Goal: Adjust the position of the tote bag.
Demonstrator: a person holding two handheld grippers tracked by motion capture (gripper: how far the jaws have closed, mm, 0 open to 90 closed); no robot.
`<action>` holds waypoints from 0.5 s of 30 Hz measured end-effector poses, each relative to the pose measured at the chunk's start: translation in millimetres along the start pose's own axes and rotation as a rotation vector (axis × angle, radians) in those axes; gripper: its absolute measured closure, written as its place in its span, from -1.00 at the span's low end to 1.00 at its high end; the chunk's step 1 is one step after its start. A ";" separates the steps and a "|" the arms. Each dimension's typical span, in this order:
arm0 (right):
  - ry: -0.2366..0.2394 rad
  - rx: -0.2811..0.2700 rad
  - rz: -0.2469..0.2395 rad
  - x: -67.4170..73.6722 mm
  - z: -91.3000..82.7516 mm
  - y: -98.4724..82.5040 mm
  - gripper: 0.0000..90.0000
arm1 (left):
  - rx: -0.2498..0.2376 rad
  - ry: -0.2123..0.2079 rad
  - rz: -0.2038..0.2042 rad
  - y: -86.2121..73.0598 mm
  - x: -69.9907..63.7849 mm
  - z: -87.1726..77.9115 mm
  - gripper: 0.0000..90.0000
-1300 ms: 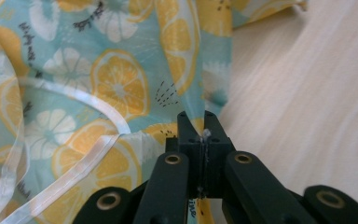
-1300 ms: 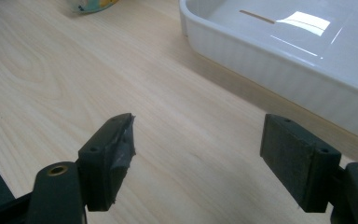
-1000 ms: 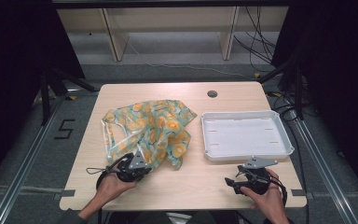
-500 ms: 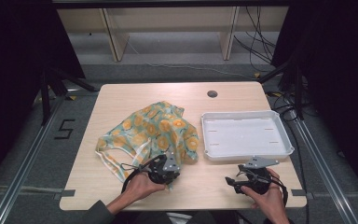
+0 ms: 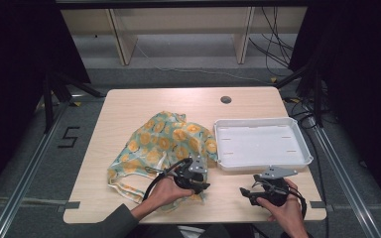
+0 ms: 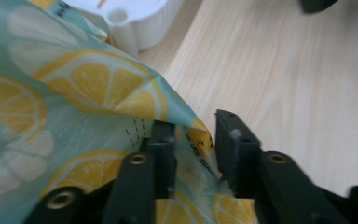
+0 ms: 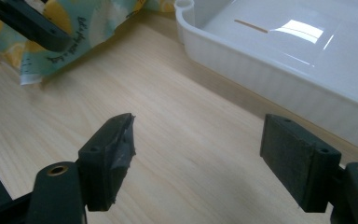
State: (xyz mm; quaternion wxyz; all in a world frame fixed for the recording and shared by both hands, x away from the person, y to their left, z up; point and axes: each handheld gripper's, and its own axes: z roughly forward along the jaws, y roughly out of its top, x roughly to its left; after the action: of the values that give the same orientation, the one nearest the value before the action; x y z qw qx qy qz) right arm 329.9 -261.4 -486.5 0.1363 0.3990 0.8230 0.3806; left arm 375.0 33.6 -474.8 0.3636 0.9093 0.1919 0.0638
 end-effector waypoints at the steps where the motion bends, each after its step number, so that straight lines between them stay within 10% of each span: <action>1: 0.004 -0.001 0.000 0.3 -0.3 0.1 -0.40 | -0.023 0.008 -0.004 -1.0 0.9 -11.0 0.30; 11: 0.083 -0.094 -0.008 20.7 -3.2 13.0 -0.38 | -0.167 0.134 -0.122 -43.7 28.4 -99.2 -0.07; 15: 0.149 -0.115 -0.075 33.0 2.5 21.3 -0.37 | -0.218 0.188 -0.232 -73.2 38.7 -115.8 -0.12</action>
State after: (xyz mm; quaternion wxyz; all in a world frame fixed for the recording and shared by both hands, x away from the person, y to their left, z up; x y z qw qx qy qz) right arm 321.7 -226.7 -469.9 0.1117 0.3300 0.8220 0.4506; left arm 358.8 171.1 -441.6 0.4453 0.8265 0.3205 0.1263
